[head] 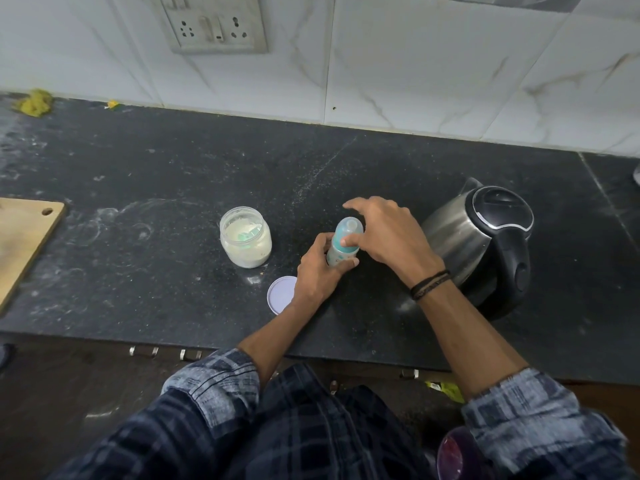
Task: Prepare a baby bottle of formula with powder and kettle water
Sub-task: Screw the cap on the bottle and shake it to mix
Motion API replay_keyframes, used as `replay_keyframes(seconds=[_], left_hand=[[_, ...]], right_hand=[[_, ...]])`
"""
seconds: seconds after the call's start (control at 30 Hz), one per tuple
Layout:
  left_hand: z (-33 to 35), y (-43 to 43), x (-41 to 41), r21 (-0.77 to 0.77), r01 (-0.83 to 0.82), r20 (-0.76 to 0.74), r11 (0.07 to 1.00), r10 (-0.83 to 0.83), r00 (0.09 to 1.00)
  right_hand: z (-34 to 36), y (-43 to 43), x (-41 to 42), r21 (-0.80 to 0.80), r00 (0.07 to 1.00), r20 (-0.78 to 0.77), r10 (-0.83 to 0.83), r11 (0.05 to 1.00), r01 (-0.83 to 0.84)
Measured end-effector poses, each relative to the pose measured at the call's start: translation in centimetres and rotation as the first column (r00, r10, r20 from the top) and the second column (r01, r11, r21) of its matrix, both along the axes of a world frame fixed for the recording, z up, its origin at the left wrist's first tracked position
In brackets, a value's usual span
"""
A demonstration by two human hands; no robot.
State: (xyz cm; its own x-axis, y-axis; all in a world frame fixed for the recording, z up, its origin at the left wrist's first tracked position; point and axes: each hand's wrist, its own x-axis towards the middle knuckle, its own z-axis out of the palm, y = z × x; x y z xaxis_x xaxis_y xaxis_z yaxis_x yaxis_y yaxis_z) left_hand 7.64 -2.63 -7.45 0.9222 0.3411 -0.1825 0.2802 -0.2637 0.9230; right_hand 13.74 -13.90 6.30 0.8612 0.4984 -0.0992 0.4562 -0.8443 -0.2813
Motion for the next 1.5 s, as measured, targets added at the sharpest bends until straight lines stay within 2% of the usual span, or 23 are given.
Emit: replay_keyframes(seconds=[0.2, 0.4, 0.63, 0.83, 1.03, 1.23, 1.4, 1.5], left_hand=[[0.2, -0.1, -0.2, -0.001, 0.000, 0.000, 1.000, 0.000, 1.000], [0.4, -0.1, -0.4, 0.006, 0.016, 0.009, 1.000, -0.016, 1.000], [0.5, -0.1, -0.5, 0.007, 0.020, -0.010, 1.000, -0.020, 1.000], [0.7, -0.2, -0.5, 0.038, 0.004, -0.004, 0.999, -0.004, 1.000], [0.7, -0.2, -0.6, 0.028, 0.005, -0.013, 1.000, -0.005, 1.000], [0.7, -0.1, -0.5, 0.048, 0.008, -0.009, 0.999, -0.008, 1.000], [0.8, -0.2, -0.6, 0.046, 0.009, -0.018, 0.999, -0.008, 1.000], [0.9, -0.2, -0.6, 0.047, 0.013, -0.014, 0.999, -0.013, 1.000]], right_hand=[[-0.7, 0.0, 0.0, -0.001, 0.998, -0.039, -0.048, 0.999, 0.048], [-1.8, 0.2, -0.5, -0.003, 0.999, -0.043, 0.022, 1.000, -0.022], [-3.6, -0.1, -0.4, 0.078, 0.998, -0.057, 0.002, 0.997, 0.002], [-5.1, -0.2, -0.9, 0.148, 0.999, -0.007, -0.051, 0.988, 0.052], [-5.3, -0.6, -0.6, 0.258, 0.995, -0.095, -0.017, 0.965, 0.041], [-5.9, -0.5, -0.6, 0.282, 0.994, -0.093, -0.048, 0.957, 0.073], [-6.1, -0.9, -0.6, 0.319, 0.993, -0.120, 0.000, 0.947, 0.038], [-6.3, -0.8, -0.4, 0.327, 0.992, -0.118, -0.039, 0.942, 0.076]])
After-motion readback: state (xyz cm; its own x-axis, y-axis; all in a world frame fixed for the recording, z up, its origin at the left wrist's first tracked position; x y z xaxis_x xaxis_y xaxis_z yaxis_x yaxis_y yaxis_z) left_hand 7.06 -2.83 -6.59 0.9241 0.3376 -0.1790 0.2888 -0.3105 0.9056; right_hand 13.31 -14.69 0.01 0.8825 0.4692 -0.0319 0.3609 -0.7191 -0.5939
